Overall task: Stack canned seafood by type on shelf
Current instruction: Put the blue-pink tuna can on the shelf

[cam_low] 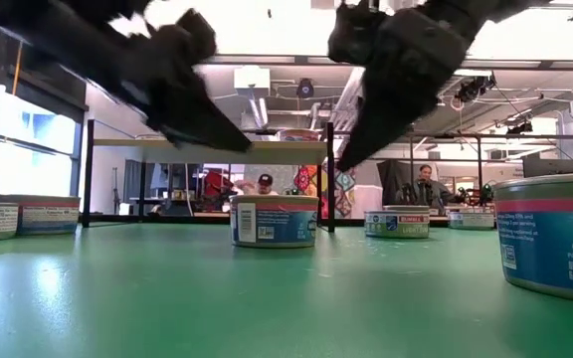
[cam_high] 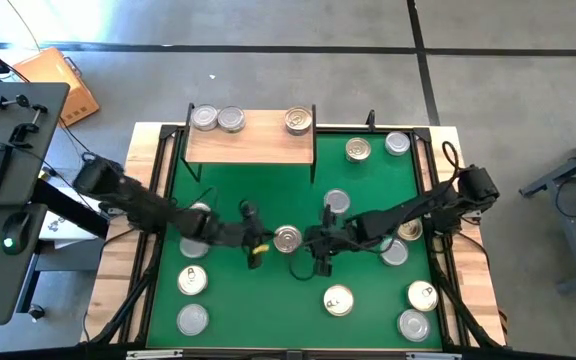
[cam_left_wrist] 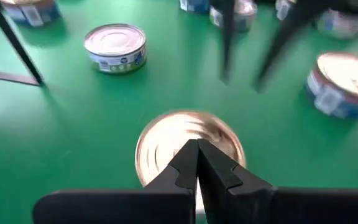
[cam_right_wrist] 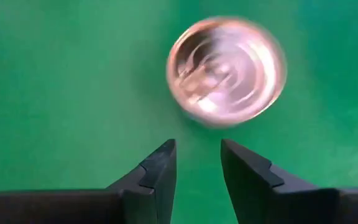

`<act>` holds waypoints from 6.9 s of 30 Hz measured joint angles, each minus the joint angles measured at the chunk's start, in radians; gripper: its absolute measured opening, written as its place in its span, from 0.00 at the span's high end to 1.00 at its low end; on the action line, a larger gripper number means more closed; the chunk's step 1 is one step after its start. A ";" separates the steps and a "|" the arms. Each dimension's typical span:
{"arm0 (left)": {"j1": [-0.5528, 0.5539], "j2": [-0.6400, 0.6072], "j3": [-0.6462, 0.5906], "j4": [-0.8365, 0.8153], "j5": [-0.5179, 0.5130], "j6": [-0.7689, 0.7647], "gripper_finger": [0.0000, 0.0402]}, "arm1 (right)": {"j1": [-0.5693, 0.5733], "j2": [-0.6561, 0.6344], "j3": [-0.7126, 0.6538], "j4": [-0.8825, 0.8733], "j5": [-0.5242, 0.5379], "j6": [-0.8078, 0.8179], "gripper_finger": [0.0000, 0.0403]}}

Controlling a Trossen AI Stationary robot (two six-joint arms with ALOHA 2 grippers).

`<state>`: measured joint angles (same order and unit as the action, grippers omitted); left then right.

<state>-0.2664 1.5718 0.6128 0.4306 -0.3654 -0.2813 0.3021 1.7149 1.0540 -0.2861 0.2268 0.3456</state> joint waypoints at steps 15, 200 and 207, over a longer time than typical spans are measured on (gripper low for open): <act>0.193 0.233 0.020 0.167 0.249 0.032 1.00 | 0.126 0.000 -0.055 0.186 0.109 -0.055 0.71; 0.440 -0.408 0.393 -0.945 0.056 0.232 1.00 | -0.064 0.092 0.193 -0.068 0.158 -0.214 0.53; 0.623 -0.185 0.557 -1.039 0.213 0.390 1.00 | 0.010 0.093 0.050 0.161 0.215 -0.116 0.54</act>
<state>0.3571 1.3873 1.1703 -0.6088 -0.1520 0.1086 0.3118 1.8076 1.1039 -0.1253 0.4418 0.2294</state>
